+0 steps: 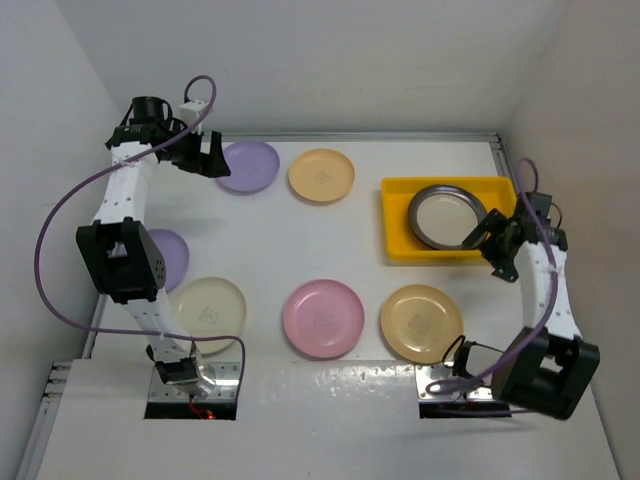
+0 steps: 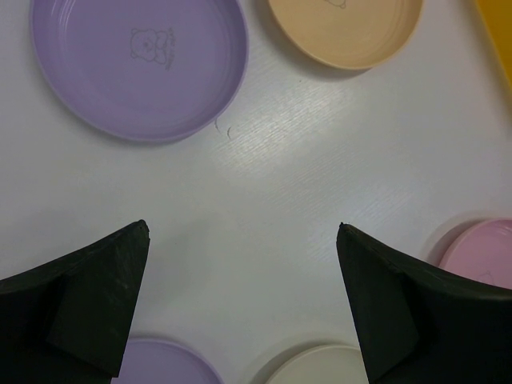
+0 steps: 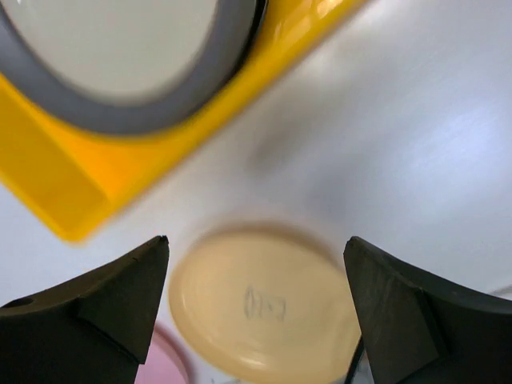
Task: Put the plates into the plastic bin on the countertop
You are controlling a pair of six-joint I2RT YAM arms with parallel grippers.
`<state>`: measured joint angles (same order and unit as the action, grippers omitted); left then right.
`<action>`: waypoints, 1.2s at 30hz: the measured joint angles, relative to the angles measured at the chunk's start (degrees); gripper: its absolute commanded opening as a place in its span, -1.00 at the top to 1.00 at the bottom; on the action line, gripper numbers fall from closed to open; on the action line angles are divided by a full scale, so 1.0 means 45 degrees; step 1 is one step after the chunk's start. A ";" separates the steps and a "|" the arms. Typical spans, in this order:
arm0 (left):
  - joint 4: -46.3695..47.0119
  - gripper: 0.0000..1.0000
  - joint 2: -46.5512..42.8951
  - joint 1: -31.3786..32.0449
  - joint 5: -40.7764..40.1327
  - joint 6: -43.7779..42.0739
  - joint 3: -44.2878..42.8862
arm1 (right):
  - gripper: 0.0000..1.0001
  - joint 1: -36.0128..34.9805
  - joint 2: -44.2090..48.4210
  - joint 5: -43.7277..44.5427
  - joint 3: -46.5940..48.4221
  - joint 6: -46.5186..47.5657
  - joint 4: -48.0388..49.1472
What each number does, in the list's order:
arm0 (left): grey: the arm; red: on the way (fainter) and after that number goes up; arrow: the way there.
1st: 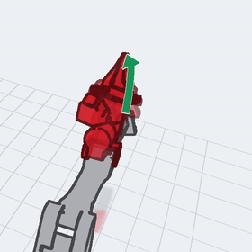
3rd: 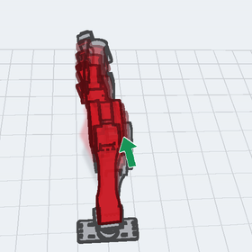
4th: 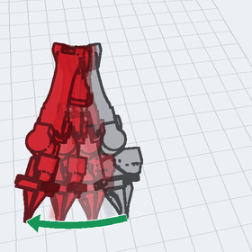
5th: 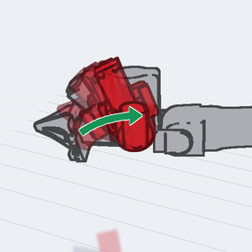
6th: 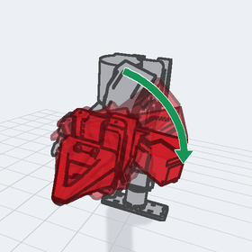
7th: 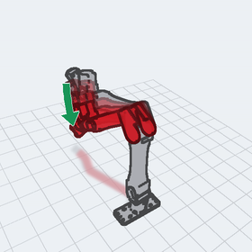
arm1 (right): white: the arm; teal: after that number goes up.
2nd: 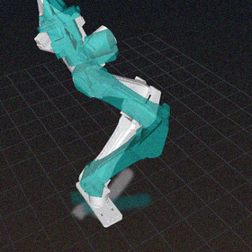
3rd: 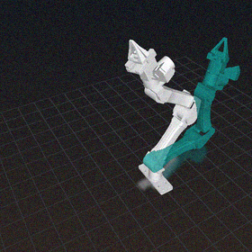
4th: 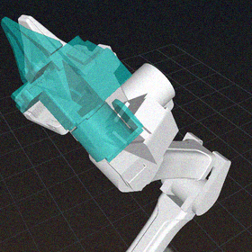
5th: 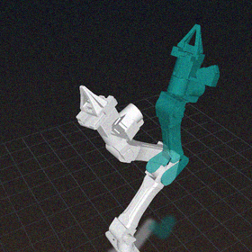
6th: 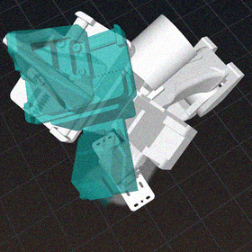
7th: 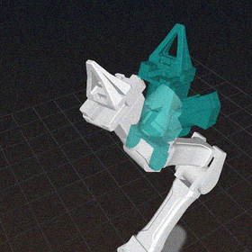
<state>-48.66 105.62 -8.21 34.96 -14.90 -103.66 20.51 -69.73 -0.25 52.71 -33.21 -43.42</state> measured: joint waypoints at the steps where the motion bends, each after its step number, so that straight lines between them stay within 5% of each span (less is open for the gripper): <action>1: 0.0005 -1.00 -0.0029 0.0010 0.0049 -0.0015 0.0000 | -0.78 -0.0330 0.0495 -0.0073 -0.0437 -0.0068 -0.0238; 12: 0.0121 -1.00 -0.0500 0.0510 0.0899 -0.0039 0.0631 | -0.68 -0.2997 0.0432 0.1438 -0.4809 -0.1248 -0.0928; 15: 0.0146 -1.00 -0.0782 0.0559 0.1020 -0.0151 0.0947 | -0.43 -0.3089 -0.0102 0.2249 -0.4925 -0.1316 -0.0423; 22: 0.0170 -1.00 -0.1326 0.0559 0.1107 -0.0287 0.1098 | 0.64 -0.3905 -0.1049 0.2589 -0.4828 -0.1137 0.0083; 26: 0.0199 -1.00 -0.1481 0.0559 0.1146 -0.0301 0.1195 | 1.00 -0.5139 -0.1064 0.2531 -0.4634 -0.1093 -0.0364; 36: 0.0267 -1.00 -0.1491 0.0559 0.1137 -0.0306 0.1268 | 1.00 -0.9204 -0.1151 0.2244 -0.3031 -0.1054 -0.1020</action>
<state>-47.46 98.91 -5.69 40.07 -16.27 -97.95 -20.91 -74.91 9.85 39.07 -37.95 -48.01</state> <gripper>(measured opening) 0.997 0.023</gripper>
